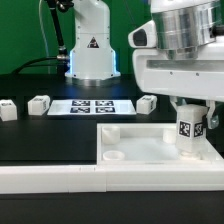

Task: Assemble square table

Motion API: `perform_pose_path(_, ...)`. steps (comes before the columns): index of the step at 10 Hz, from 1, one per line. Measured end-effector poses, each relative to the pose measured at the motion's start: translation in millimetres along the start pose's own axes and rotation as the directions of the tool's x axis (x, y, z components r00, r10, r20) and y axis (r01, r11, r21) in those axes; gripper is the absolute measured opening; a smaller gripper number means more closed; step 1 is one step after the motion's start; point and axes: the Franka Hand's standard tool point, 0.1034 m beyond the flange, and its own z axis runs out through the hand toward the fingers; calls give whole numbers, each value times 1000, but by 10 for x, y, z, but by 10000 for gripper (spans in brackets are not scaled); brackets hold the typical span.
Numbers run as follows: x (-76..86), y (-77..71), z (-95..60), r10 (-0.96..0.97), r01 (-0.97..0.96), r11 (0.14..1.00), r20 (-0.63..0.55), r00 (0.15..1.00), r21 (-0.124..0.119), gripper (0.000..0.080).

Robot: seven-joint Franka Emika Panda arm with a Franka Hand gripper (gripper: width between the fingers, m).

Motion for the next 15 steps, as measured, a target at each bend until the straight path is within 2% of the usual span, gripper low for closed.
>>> perform_pose_path(1, -60, -28, 19, 126, -126, 992, 0, 992, 1, 293)
perform_pose_path(2, 33, -60, 11, 274, -275, 959, 22, 962, 69, 293)
perform_pose_path(3, 52, -57, 3, 315, -317, 945, 38, 948, 83, 293)
perform_pose_path(4, 25, -65, 10, 302, -304, 949, 38, 953, 81, 367)
perform_pose_path(5, 24, -61, 5, 235, -236, 968, 32, 972, 78, 367)
perform_pose_path(6, 3, -41, -33, 86, -88, 995, 33, 996, 46, 563)
perform_pose_path(7, 33, -66, -77, -112, 112, 993, 15, 994, 48, 563)
perform_pose_path(8, 35, -70, -88, -231, 231, 972, 5, 973, 43, 629)
perform_pose_path(11, 40, -59, -75, -422, 422, 906, -3, 907, 41, 649)
perform_pose_path(12, 63, -42, -80, -508, 508, 861, -9, 861, 28, 649)
perform_pose_path(13, 141, -5, -95, -642, 642, 767, -25, 766, -12, 649)
perform_pose_path(15, 171, -21, -90, -816, 812, 578, -47, 576, -80, 649)
